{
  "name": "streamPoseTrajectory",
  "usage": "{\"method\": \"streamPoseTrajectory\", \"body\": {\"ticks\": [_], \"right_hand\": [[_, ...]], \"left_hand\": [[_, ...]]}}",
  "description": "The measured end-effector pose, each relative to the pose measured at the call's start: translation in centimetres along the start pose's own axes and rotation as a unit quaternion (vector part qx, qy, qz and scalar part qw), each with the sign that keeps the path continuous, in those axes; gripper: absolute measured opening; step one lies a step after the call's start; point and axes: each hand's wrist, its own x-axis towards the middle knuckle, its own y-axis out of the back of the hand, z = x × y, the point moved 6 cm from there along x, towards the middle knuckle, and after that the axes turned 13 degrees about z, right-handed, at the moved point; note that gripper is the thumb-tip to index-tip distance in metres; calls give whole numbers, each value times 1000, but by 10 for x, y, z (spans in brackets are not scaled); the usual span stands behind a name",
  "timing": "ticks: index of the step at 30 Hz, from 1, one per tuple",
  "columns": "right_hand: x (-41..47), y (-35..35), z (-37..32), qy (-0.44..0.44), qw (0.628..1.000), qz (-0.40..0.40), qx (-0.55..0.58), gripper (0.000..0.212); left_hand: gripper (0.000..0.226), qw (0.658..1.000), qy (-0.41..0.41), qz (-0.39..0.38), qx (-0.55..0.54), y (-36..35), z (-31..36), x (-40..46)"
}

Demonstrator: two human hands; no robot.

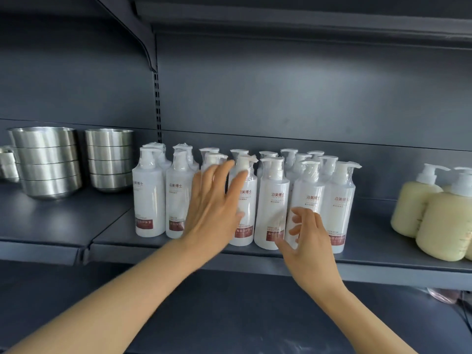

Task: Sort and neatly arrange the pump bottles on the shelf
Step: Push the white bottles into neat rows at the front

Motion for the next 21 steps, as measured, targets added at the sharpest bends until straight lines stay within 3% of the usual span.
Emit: {"method": "streamPoseTrajectory", "body": {"ticks": [5, 11, 17, 21], "right_hand": [[-5, -14, 10, -41, 998, -27, -47, 51], [-1, -23, 8, -43, 993, -2, -107, 40], [-2, -18, 10, -42, 994, 1, -105, 38], [-2, 14, 24, -41, 991, 57, -110, 39]], "left_hand": [[94, 996, -43, -58, 47, -23, 8, -38], [111, 993, -54, -80, 74, -33, -7, -48], [95, 995, -55, -58, 64, -27, 5, -44], [87, 996, -71, -33, 37, -27, 29, -39]]}}
